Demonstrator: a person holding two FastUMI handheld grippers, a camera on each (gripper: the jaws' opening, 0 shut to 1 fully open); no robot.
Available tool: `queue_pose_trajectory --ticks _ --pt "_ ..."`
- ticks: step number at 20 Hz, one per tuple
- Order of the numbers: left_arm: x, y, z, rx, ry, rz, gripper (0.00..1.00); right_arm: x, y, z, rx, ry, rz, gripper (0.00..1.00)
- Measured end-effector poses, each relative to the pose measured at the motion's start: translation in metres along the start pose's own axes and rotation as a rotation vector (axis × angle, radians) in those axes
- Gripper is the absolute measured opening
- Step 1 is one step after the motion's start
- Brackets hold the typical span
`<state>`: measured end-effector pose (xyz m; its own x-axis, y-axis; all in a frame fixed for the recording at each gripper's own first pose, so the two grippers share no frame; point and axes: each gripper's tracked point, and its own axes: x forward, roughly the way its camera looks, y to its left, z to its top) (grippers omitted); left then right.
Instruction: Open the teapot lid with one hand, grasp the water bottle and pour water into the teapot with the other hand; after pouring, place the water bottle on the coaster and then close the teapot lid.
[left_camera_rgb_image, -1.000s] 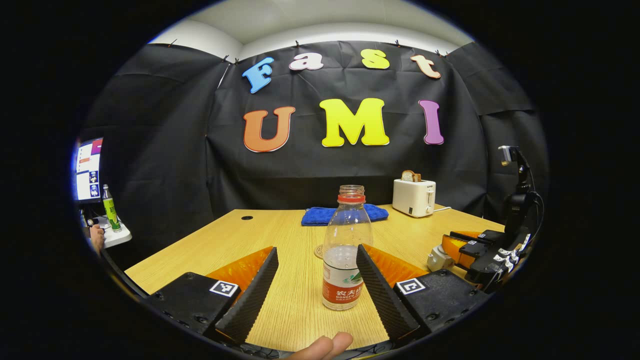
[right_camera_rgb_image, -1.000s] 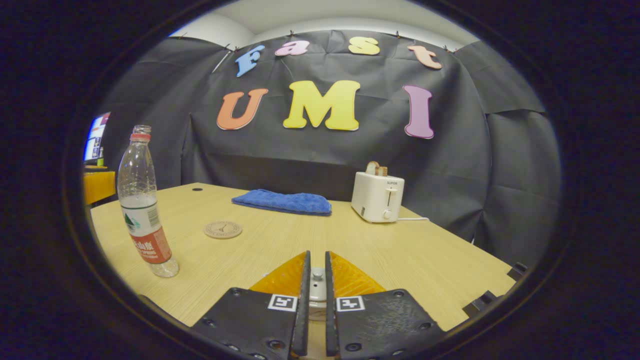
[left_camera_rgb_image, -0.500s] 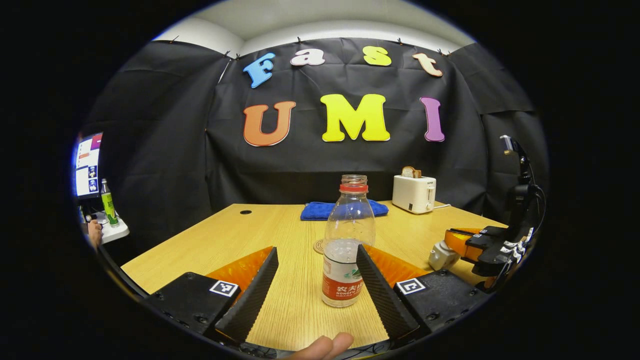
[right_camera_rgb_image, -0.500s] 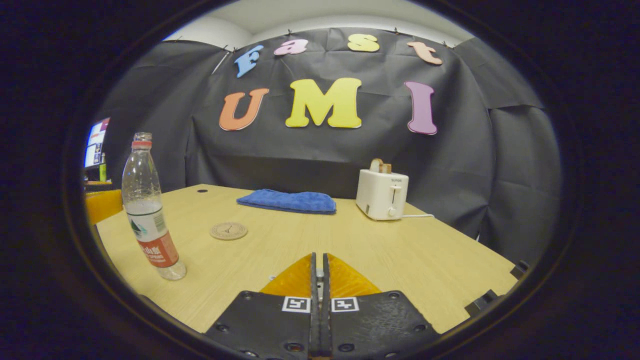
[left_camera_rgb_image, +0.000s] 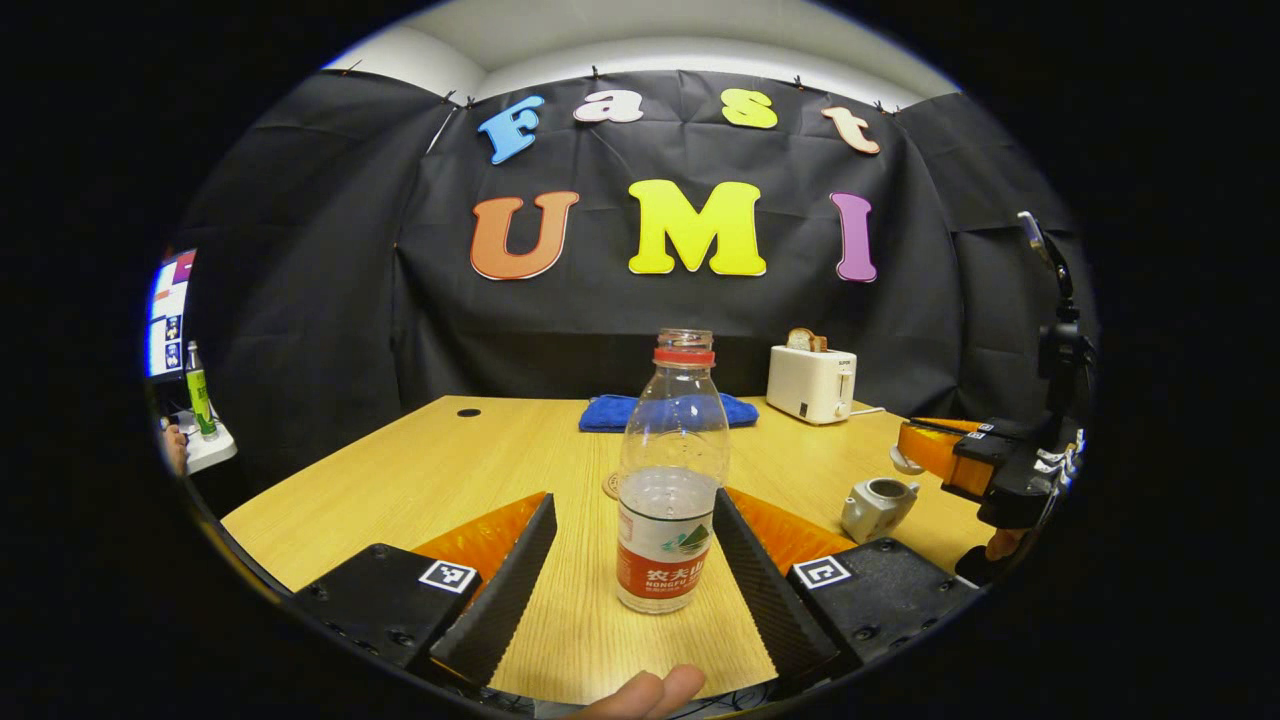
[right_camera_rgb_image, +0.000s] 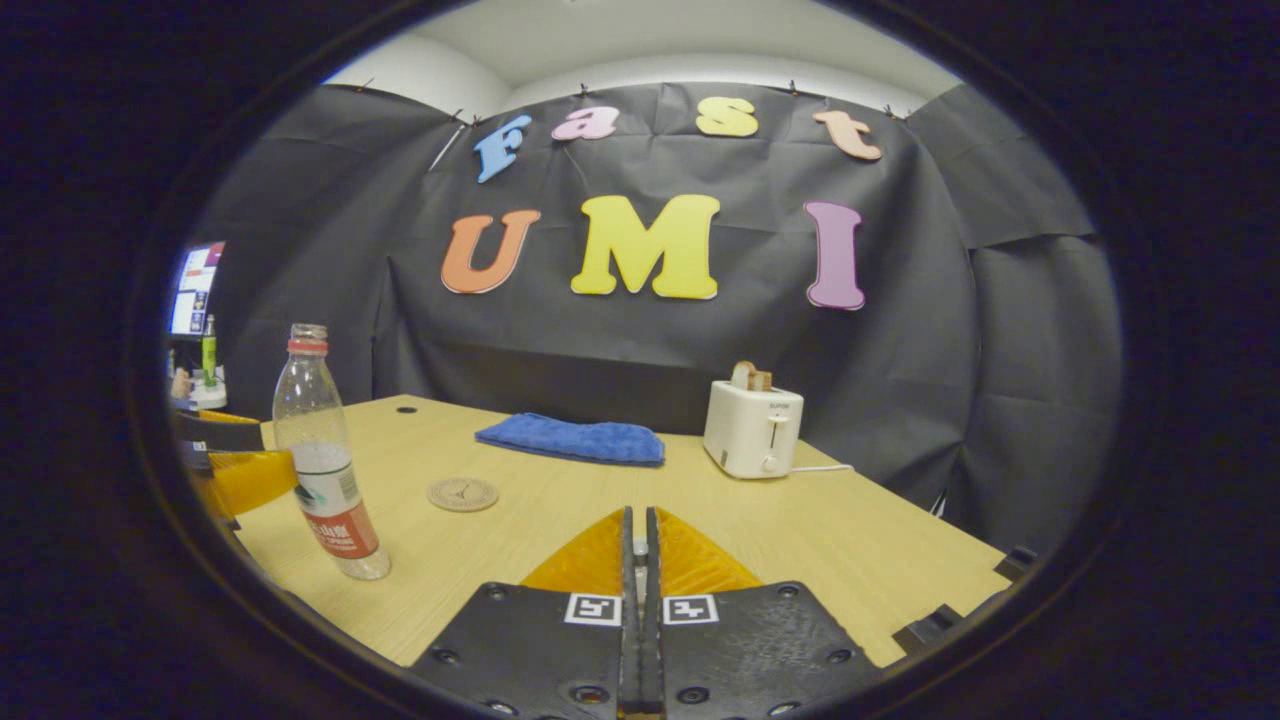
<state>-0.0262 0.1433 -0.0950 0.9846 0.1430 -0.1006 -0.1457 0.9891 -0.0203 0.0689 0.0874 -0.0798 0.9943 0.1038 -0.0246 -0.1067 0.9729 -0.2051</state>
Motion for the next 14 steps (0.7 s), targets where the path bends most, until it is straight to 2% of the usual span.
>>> queue_pose_trajectory --ticks 2,3,4,10,14 --pt "0.007 -0.006 -0.002 -0.005 -0.004 -0.017 0.99 -0.004 -0.002 0.004 -0.011 -0.003 -0.001 0.0" --pt "0.011 -0.007 -0.004 0.003 -0.007 -0.021 0.94 -0.006 -0.002 0.005 -0.009 -0.005 0.002 0.01" --pt "0.015 -0.009 -0.006 0.013 -0.006 -0.023 0.99 -0.006 -0.004 0.007 -0.006 -0.007 0.0 0.01" --pt "0.043 -0.01 -0.011 0.012 -0.019 -0.044 0.99 -0.006 -0.015 0.004 0.017 0.006 -0.015 0.0" --pt "0.051 -0.013 -0.012 -0.014 -0.001 -0.068 0.94 -0.006 -0.022 0.003 0.024 0.008 -0.024 0.0"
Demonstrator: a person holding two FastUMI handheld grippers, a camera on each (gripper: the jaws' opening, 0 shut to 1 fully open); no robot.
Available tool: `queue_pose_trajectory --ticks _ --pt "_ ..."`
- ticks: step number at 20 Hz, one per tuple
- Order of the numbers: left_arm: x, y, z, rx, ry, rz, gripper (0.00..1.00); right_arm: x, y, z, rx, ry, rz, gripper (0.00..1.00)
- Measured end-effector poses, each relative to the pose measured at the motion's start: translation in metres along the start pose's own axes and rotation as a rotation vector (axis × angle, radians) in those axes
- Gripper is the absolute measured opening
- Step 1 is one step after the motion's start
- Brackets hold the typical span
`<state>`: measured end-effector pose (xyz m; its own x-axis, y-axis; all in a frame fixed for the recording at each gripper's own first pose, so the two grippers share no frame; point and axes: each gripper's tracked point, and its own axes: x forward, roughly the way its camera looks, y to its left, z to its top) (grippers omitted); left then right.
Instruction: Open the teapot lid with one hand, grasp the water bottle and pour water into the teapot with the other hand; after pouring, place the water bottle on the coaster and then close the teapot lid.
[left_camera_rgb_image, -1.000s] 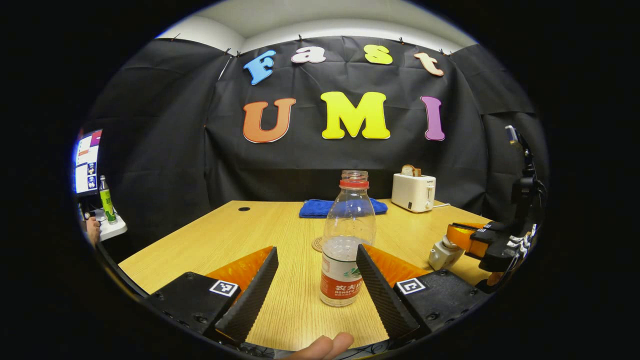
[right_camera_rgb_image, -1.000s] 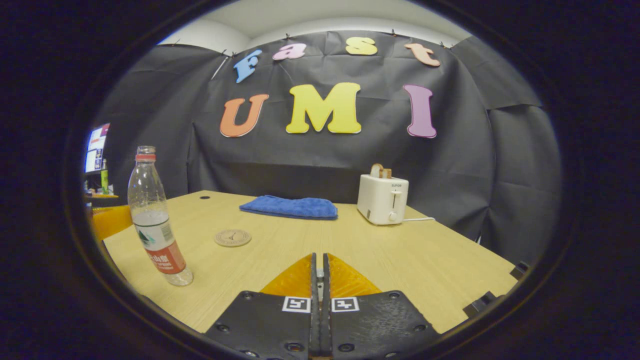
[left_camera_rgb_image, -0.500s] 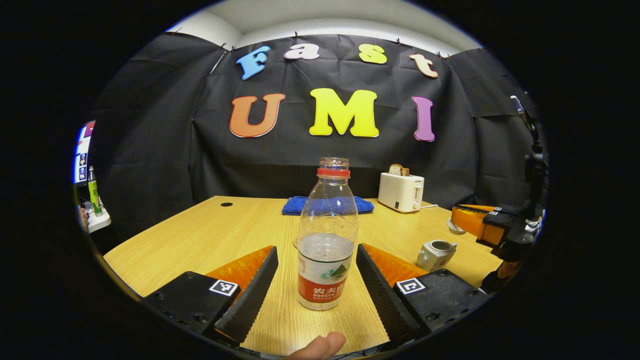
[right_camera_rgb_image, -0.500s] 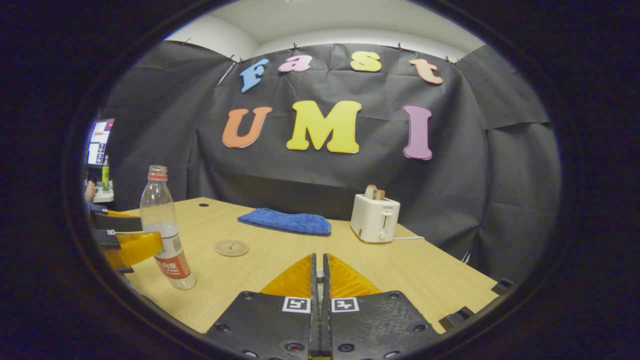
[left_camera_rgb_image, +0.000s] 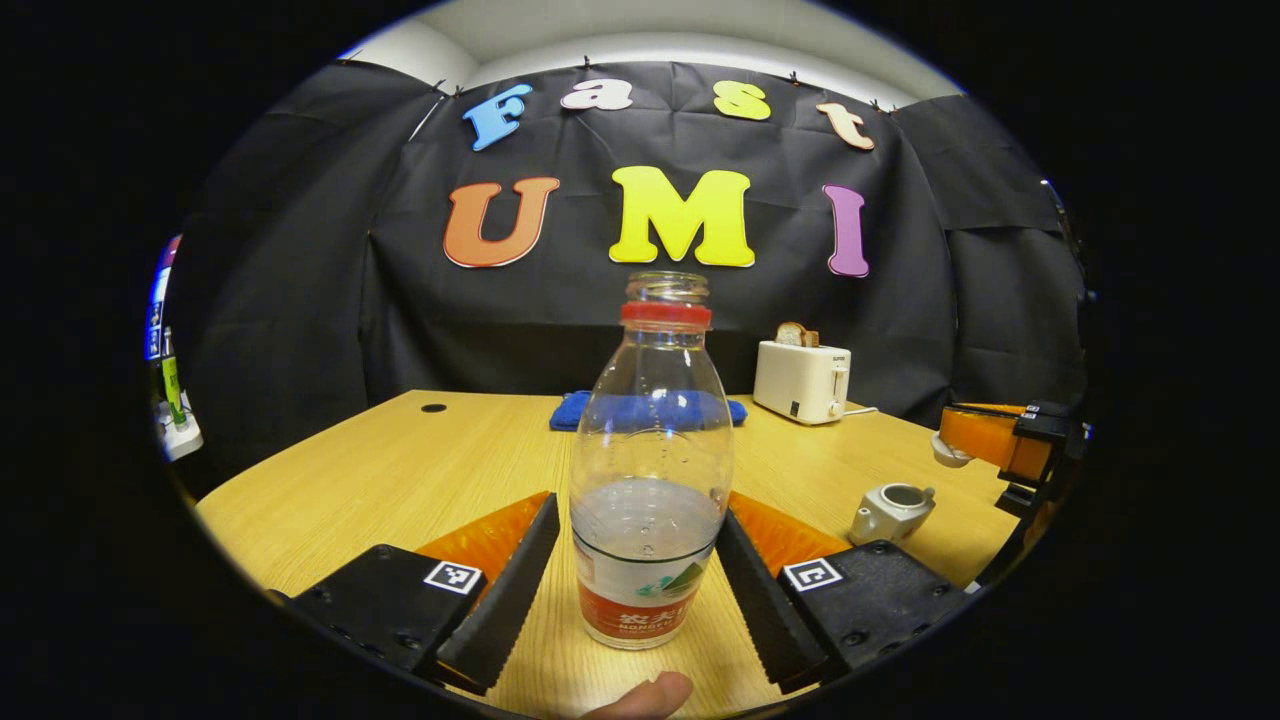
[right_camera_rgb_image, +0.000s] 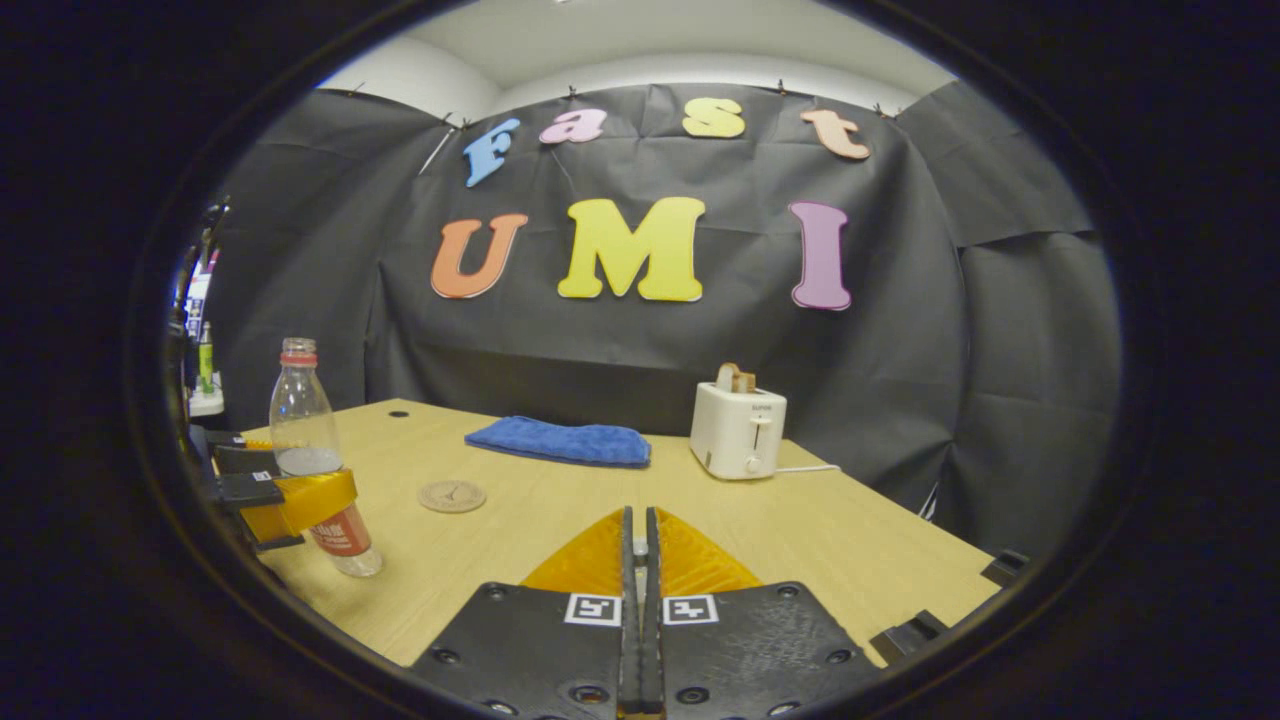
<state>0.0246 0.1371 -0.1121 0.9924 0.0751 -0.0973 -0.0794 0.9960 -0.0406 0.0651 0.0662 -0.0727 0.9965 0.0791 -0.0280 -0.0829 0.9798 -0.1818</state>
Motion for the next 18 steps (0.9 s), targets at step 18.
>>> queue_pose_trajectory --ticks 18 --pt "-0.003 -0.01 0.021 0.374 0.07 0.004 0.77 -0.009 -0.037 -0.011 0.009 0.031 -0.043 0.01"
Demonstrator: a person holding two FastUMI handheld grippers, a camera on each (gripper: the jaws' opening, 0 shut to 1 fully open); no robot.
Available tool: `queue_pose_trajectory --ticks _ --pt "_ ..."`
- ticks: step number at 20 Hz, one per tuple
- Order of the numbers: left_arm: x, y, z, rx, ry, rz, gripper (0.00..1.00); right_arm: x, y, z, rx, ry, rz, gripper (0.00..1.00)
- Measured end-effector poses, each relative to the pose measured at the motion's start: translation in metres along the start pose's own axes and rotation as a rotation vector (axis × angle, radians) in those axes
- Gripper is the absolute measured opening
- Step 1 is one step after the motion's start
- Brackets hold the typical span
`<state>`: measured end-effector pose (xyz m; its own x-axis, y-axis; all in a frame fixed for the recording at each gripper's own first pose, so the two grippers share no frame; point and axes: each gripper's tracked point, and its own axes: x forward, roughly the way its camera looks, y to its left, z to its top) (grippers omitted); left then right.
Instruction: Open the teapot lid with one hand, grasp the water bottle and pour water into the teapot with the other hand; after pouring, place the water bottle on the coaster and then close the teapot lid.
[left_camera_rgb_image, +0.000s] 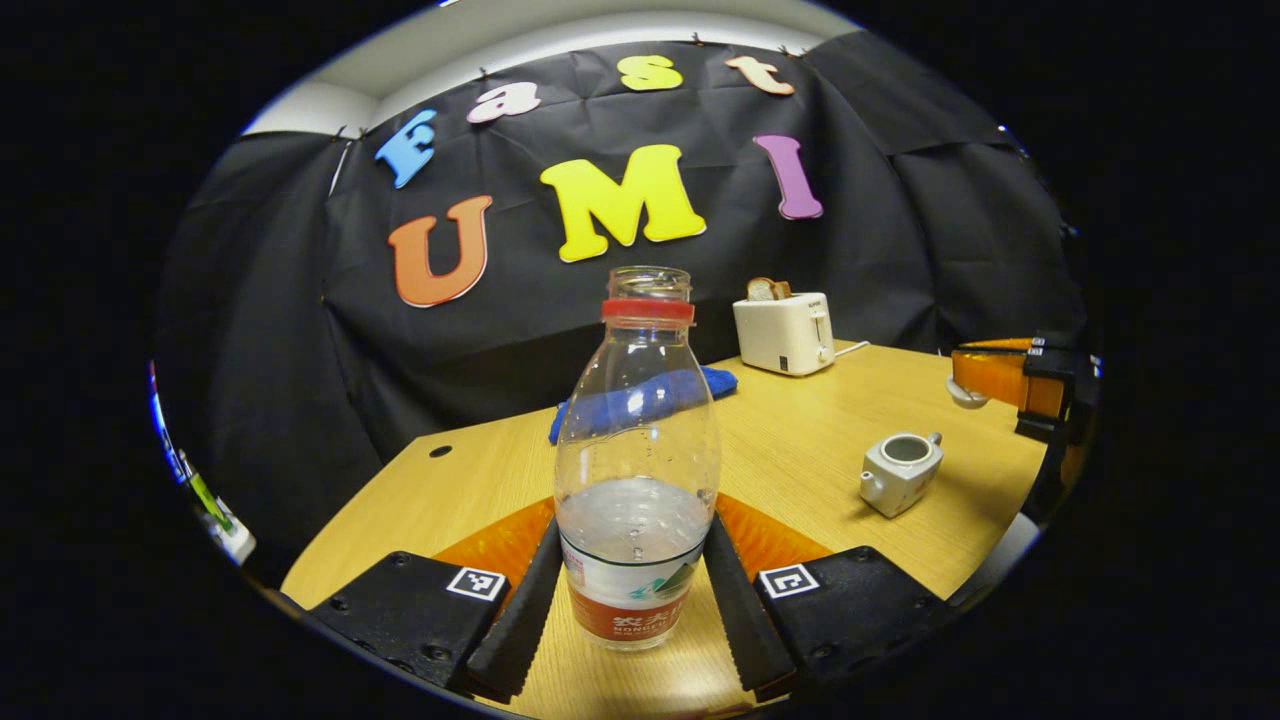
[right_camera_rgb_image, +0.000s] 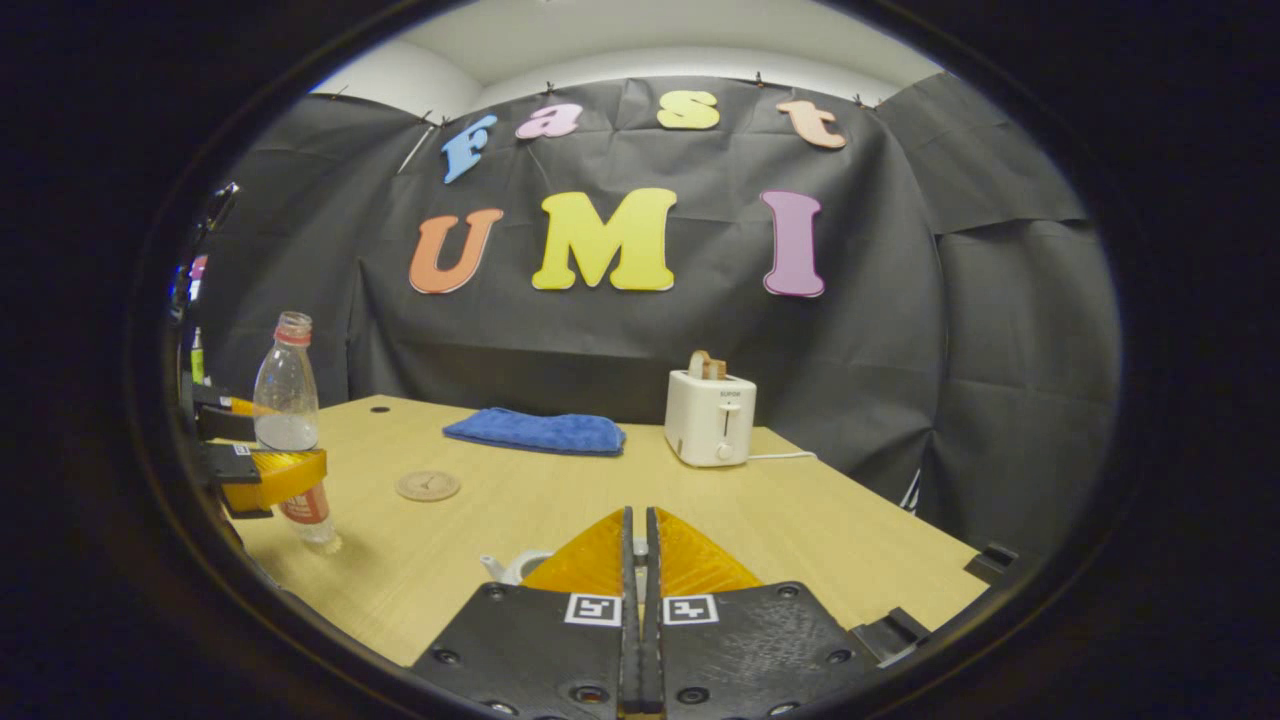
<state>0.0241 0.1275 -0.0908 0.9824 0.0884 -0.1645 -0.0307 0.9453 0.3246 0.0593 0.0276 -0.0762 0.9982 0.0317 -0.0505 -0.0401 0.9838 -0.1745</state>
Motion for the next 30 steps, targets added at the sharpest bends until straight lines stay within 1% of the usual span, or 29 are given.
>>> queue_pose_trajectory --ticks 3,7,12,15,17,18,19,21,22,23,24,27,30 --pt "0.006 0.009 0.003 0.138 0.019 0.047 0.76 0.002 -0.015 -0.003 -0.02 0.01 -0.016 0.0" --pt "0.013 -0.001 0.004 0.309 0.061 0.058 0.76 0.002 -0.027 -0.005 -0.008 0.014 -0.019 0.01" --pt "0.02 -0.013 0.013 0.595 0.079 0.076 0.76 0.003 -0.039 -0.007 -0.022 0.023 -0.033 0.0" --pt "0.015 -0.028 0.012 0.696 0.088 0.05 0.75 0.004 -0.047 -0.007 -0.008 0.033 -0.037 0.0" --pt "0.022 -0.037 0.015 0.75 0.091 0.034 0.75 0.004 -0.053 -0.005 -0.002 0.037 -0.048 0.0" --pt "0.025 -0.039 0.016 0.78 0.091 0.033 0.79 0.004 -0.058 -0.005 -0.006 0.043 -0.058 0.01" --pt "0.027 -0.041 0.018 0.817 0.088 0.032 0.75 0.004 -0.063 -0.005 -0.007 0.047 -0.068 0.01" --pt "0.032 -0.046 0.02 0.907 0.091 0.033 0.75 0.002 -0.071 -0.003 -0.005 0.049 -0.079 0.0" --pt "0.034 -0.05 0.021 0.957 0.089 0.035 0.79 0.001 -0.075 -0.003 -0.002 0.052 -0.086 0.0" --pt "0.036 -0.055 0.02 1.004 0.088 0.03 0.75 0.001 -0.078 -0.002 -0.002 0.054 -0.094 0.0" --pt "0.036 -0.062 0.019 1.044 0.089 0.015 0.75 0.001 -0.081 -0.003 -0.003 0.058 -0.101 0.0" --pt "0.037 -0.076 0.007 1.132 0.123 -0.033 0.75 0.0 -0.09 -0.003 0.0 0.065 -0.118 0.0" --pt "0.037 -0.081 0.005 1.191 0.148 -0.037 0.75 -0.001 -0.094 -0.002 0.001 0.063 -0.124 0.0"
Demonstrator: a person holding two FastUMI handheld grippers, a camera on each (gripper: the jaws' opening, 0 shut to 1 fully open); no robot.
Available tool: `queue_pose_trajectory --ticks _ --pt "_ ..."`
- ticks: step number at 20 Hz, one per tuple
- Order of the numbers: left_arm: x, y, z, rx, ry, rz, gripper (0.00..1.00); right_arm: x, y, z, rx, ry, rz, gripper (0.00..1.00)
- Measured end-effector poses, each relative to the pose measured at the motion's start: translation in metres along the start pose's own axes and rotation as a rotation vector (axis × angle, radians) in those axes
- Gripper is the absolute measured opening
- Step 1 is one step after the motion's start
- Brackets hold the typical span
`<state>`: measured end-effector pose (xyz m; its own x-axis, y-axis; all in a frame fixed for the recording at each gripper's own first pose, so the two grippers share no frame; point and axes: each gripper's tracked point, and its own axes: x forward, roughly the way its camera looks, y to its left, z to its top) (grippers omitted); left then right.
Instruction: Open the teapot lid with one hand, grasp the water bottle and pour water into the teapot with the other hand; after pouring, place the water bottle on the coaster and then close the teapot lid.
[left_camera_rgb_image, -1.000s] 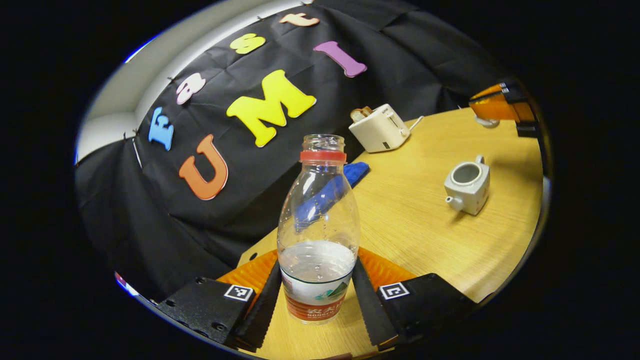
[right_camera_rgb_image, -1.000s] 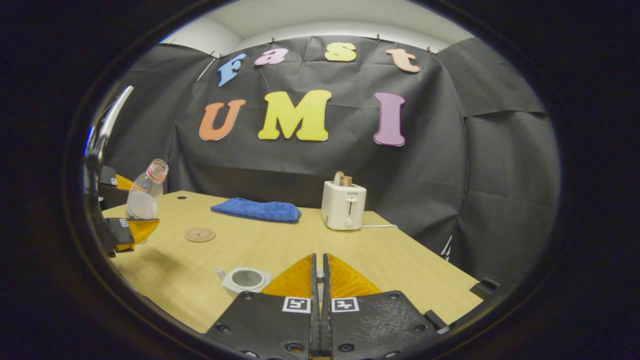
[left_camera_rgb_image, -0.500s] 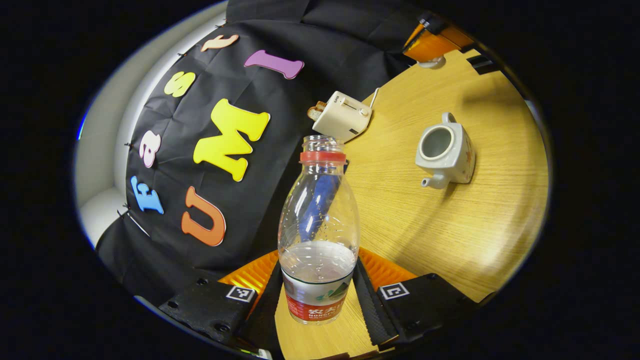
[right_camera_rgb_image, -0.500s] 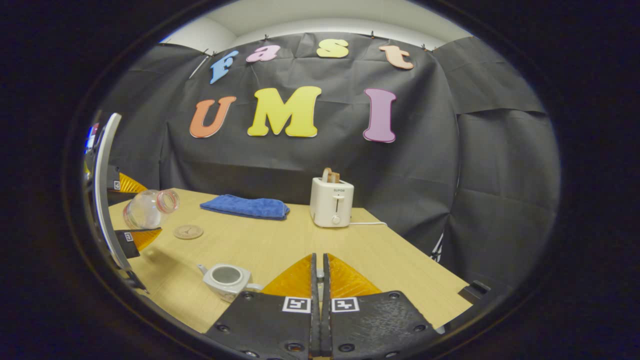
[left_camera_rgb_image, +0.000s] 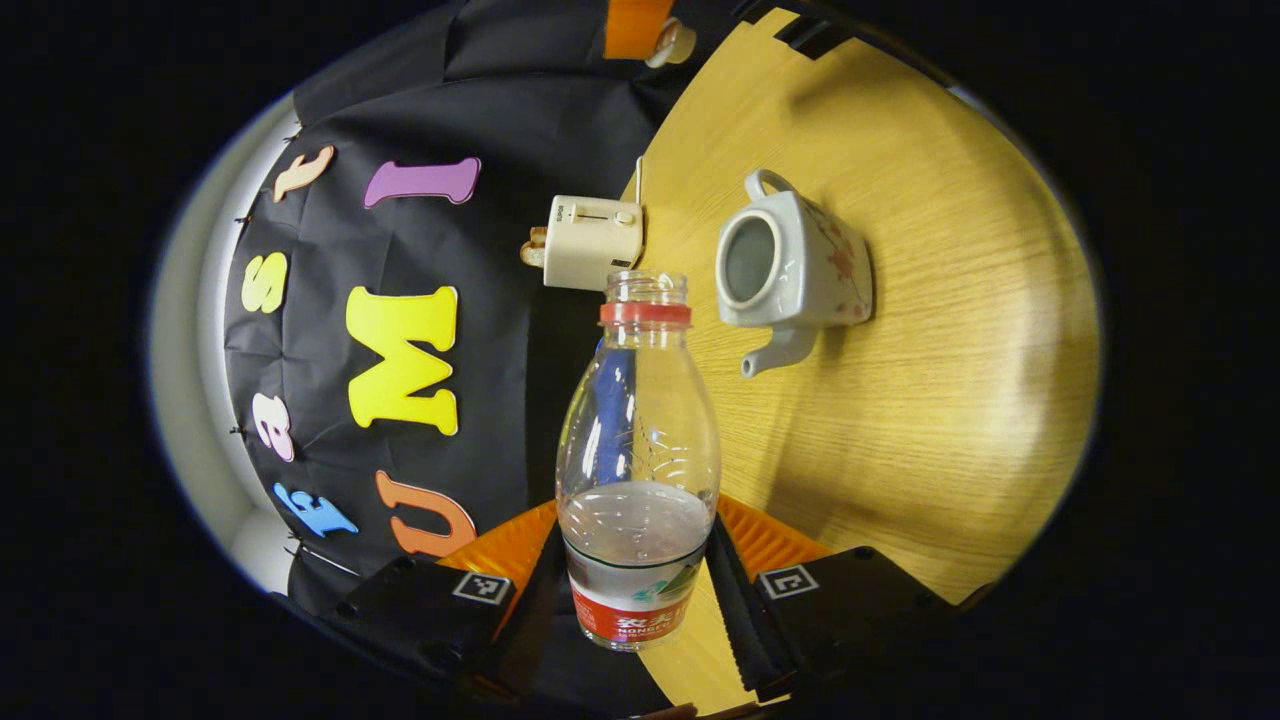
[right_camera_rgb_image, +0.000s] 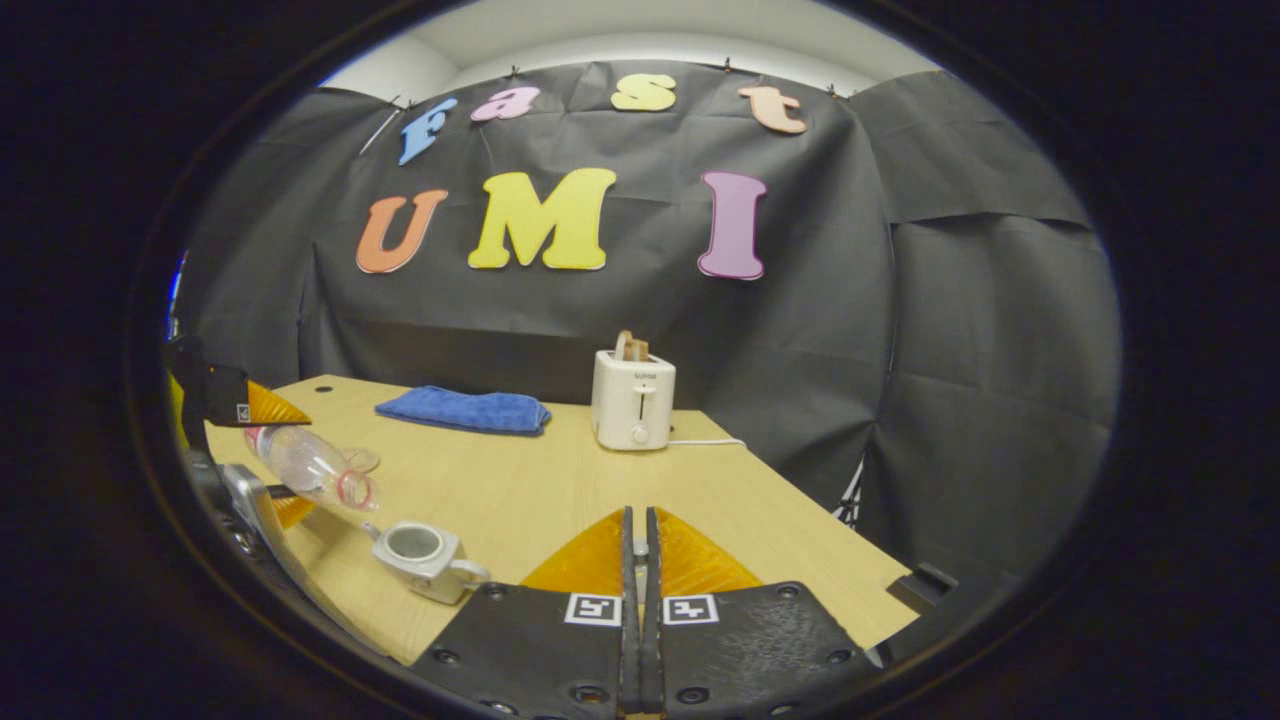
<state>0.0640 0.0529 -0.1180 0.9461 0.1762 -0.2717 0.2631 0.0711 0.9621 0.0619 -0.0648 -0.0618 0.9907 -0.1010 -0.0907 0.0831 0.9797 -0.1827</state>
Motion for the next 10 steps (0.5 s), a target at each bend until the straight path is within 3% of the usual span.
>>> queue_pose_trajectory --ticks 10 --pt "0.0061 0.004 0.0053 0.206 0.055 -0.038 0.75 -0.0022 -0.0024 0.0027 -0.011 -0.002 -0.003 0.01"
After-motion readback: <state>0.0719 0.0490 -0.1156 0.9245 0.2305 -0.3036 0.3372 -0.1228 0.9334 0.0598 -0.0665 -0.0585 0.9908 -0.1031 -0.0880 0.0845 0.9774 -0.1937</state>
